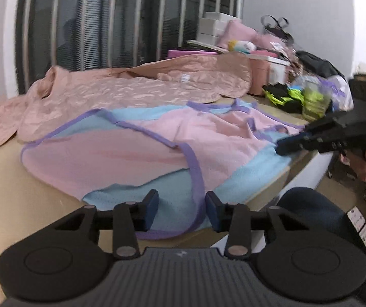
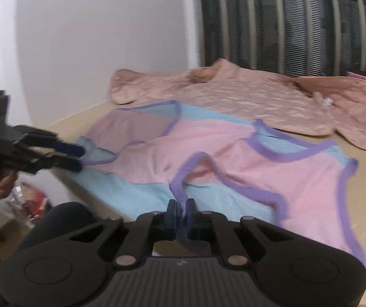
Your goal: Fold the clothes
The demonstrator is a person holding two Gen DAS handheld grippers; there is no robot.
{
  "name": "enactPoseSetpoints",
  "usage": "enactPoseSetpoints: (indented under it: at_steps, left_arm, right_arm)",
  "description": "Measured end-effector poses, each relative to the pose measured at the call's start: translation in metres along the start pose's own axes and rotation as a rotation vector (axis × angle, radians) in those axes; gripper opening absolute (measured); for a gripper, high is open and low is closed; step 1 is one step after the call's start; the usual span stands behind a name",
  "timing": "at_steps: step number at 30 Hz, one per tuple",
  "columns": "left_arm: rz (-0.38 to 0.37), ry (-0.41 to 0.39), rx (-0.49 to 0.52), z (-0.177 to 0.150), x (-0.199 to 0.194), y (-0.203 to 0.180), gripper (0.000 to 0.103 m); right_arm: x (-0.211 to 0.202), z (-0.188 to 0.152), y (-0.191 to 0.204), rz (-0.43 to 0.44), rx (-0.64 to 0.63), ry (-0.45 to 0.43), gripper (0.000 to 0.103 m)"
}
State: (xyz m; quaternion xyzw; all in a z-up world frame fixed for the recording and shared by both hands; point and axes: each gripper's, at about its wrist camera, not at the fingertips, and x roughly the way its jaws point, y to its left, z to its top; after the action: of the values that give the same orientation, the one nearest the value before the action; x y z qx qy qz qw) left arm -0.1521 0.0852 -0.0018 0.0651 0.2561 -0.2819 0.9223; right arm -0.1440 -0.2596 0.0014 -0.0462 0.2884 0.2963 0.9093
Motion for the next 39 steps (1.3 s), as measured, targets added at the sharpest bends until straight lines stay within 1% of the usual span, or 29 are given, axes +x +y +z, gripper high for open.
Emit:
enactPoseSetpoints:
  at_steps: [2, 3, 4, 5, 6, 7, 8, 9, 11, 12, 13, 14, 15, 17, 18, 19, 20, 22, 23, 26, 27, 30, 32, 33, 34, 36, 37, 38, 39]
  left_arm:
    - [0.052, -0.009, -0.039, 0.003, -0.012, 0.001, 0.048]
    - [0.078, -0.014, -0.059, 0.004, -0.018, 0.002, 0.056]
    - [0.103, -0.019, -0.079, 0.005, -0.024, 0.003, 0.066]
    - [0.129, -0.023, -0.099, 0.007, -0.03, 0.004, 0.072]
    - [0.159, -0.028, -0.129, 0.008, -0.037, 0.005, 0.077]
    - [0.207, -0.033, -0.206, 0.01, -0.043, 0.01, 0.077]
    - [0.249, -0.029, -0.294, 0.01, -0.047, 0.014, 0.077]
    - [0.269, -0.024, -0.371, 0.008, -0.047, 0.015, 0.075]
    - [0.307, -0.018, -0.522, 0.004, -0.047, 0.018, 0.068]
    - [0.32, -0.028, -0.584, 0.0, -0.044, 0.016, 0.064]
    - [0.336, -0.031, -0.622, -0.001, -0.04, 0.014, 0.055]
    - [0.359, -0.025, -0.635, -0.001, -0.036, 0.01, 0.049]
    - [0.377, -0.029, -0.629, 0.001, -0.033, 0.006, 0.04]
    - [0.412, -0.035, -0.617, 0.004, -0.026, -0.001, 0.029]
    - [0.42, -0.033, -0.614, 0.005, -0.023, -0.004, 0.016]
    - [0.421, -0.034, -0.606, 0.005, -0.02, -0.005, 0.011]
    - [0.422, -0.032, -0.597, 0.005, -0.019, -0.006, 0.01]
    - [0.423, -0.028, -0.578, 0.005, -0.016, -0.007, 0.003]
    - [0.422, -0.026, -0.569, 0.005, -0.015, -0.008, 0.003]
    - [0.412, -0.028, -0.538, 0.007, -0.014, -0.01, 0.002]
    - [0.413, -0.03, -0.524, 0.008, -0.013, -0.012, 0.002]
    - [0.406, -0.056, -0.476, 0.017, -0.01, -0.025, 0.002]
    - [0.386, -0.067, -0.448, 0.022, -0.004, -0.036, 0.002]
    - [0.356, -0.064, -0.446, 0.022, 0.001, -0.039, 0.009]
    - [0.325, -0.062, -0.446, 0.023, 0.006, -0.041, 0.028]
    - [0.261, -0.063, -0.461, 0.022, 0.01, -0.044, 0.051]
    - [0.247, -0.08, -0.459, 0.022, 0.007, -0.045, 0.051]
    - [0.246, -0.1, -0.458, 0.022, 0.002, -0.044, 0.051]
    - [0.264, -0.115, -0.467, 0.021, -0.004, -0.04, 0.052]
  right_arm:
    - [0.025, 0.025, 0.015, 0.035, -0.03, 0.036, 0.019]
    - [0.039, 0.039, 0.023, 0.056, -0.047, 0.056, 0.022]
    - [0.052, 0.053, 0.031, 0.077, -0.065, 0.075, 0.027]
    - [0.066, 0.067, 0.039, 0.098, -0.082, 0.095, 0.037]
    - [0.08, 0.081, 0.048, 0.118, -0.099, 0.115, 0.043]
    - [0.094, 0.095, 0.056, 0.139, -0.116, 0.134, 0.05]
    - [0.107, 0.108, 0.064, 0.16, -0.134, 0.154, 0.053]
    - [0.121, 0.122, 0.072, 0.181, -0.151, 0.173, 0.055]
    - [0.149, 0.15, 0.089, 0.223, -0.185, 0.212, 0.058]
    - [0.162, 0.164, 0.097, 0.244, -0.202, 0.232, 0.058]
    - [0.176, 0.178, 0.105, 0.265, -0.22, 0.251, 0.058]
    - [0.19, 0.192, 0.114, 0.285, -0.237, 0.271, 0.058]
    - [0.204, 0.205, 0.122, 0.306, -0.254, 0.29, 0.057]
    - [0.231, 0.233, 0.138, 0.348, -0.288, 0.33, 0.053]
    - [0.245, 0.247, 0.147, 0.369, -0.306, 0.349, 0.05]
    - [0.263, 0.246, 0.158, 0.354, -0.312, 0.392, 0.044]
    - [0.275, 0.24, 0.167, 0.344, -0.314, 0.425, 0.042]
    - [0.281, 0.234, 0.169, 0.312, -0.304, 0.425, 0.035]
    - [0.283, 0.231, 0.169, 0.295, -0.298, 0.422, 0.024]
    - [0.289, 0.221, 0.168, 0.245, -0.28, 0.413, 0.007]
    - [0.285, 0.22, 0.163, 0.243, -0.258, 0.403, 0.001]
    - [0.265, 0.217, 0.141, 0.232, -0.198, 0.365, 0.0]
    - [0.25, 0.214, 0.124, 0.217, -0.166, 0.338, 0.0]
    - [0.242, 0.212, 0.115, 0.21, -0.151, 0.324, 0.001]
    - [0.235, 0.211, 0.107, 0.203, -0.135, 0.311, 0.005]
    - [0.22, 0.207, 0.09, 0.189, -0.103, 0.283, 0.016]
    - [0.212, 0.206, 0.081, 0.182, -0.087, 0.27, 0.025]
    - [0.204, 0.204, 0.073, 0.175, -0.072, 0.256, 0.03]
    - [0.197, 0.203, 0.064, 0.168, -0.056, 0.243, 0.031]
